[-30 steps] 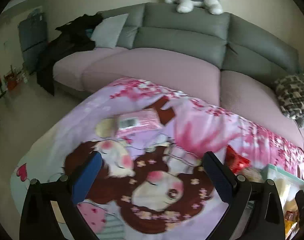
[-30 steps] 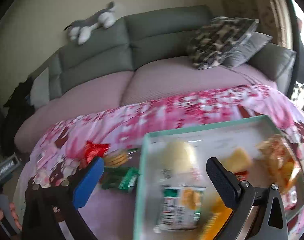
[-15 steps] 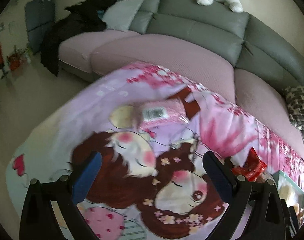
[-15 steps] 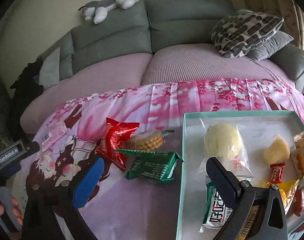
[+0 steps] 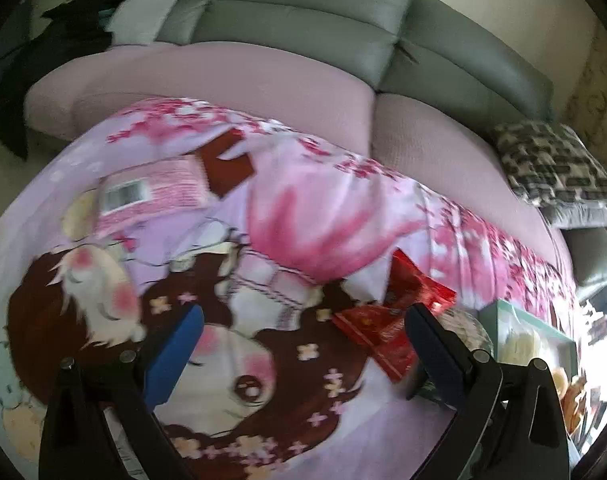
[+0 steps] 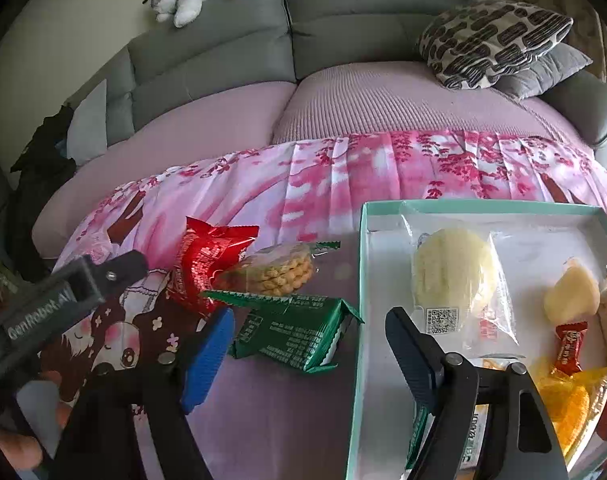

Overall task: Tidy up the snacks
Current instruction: 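Move both tools back from the tray toward the snacks on the bedspread, then grasp the red snack bag with the left tool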

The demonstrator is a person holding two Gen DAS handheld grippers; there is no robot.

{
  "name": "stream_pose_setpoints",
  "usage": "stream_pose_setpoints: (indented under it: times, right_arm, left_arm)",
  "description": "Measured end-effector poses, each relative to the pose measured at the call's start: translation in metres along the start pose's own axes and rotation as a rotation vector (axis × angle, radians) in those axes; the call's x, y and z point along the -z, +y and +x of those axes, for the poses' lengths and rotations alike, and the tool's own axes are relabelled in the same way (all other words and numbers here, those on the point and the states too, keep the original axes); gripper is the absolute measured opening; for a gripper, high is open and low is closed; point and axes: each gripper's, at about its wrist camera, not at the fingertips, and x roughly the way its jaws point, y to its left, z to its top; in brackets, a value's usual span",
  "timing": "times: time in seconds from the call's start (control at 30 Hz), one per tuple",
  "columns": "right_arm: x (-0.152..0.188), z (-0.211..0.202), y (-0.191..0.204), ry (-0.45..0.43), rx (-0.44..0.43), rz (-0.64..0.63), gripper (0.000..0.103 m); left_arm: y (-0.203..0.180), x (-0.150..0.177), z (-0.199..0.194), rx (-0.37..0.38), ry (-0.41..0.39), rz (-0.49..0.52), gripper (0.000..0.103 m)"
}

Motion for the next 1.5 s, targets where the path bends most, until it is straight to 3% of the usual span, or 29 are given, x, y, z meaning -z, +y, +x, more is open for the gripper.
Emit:
stream_pose_setpoints:
  times: [0.2,0.47,0.53,0.77,0.83,0.87,1.0,1.33,1.5]
  right_arm:
    - [-0.012,0.004,-0.007,-0.003,0.012,0.012,0.079]
    - [-0.014,0.009,-0.017,0.012,0.008,0.034,0.078]
    - [-0.013,0.009,-0.018,0.012,0.011,0.031,0.078]
    - [-0.012,0.009,-0.019,0.015,0.004,0.036,0.078]
    - [-0.012,0.008,-0.021,0.015,-0.002,0.045,0.078]
    - [-0.012,0.007,-0.022,0.014,-0.004,0.047,0.078]
    - [-0.011,0.004,-0.026,0.013,-0.01,0.058,0.078]
    - [-0.01,0.0,-0.01,-0.004,-0.047,-0.022,0.078]
    - [-0.005,0.007,0.001,0.017,-0.081,-0.062,0.078]
  left_arm:
    - [-0.029,0.001,0.015,0.028,0.013,0.114,0.098]
    - [-0.045,0.0,0.032,0.071,0.035,0.145,0.092]
    - [-0.046,0.0,0.04,0.102,0.049,0.131,0.081]
    - [-0.047,0.001,0.048,0.14,0.06,0.119,0.071]
    - [-0.047,0.001,0.048,0.155,0.07,0.112,0.057]
    - [-0.047,0.001,0.048,0.155,0.075,0.108,0.056]
    - [-0.046,0.001,0.043,0.119,0.08,0.109,0.049]
    - [-0.016,0.0,0.024,-0.002,0.077,0.04,0.049]
    - [-0.004,0.007,0.021,0.019,0.094,0.01,0.049]
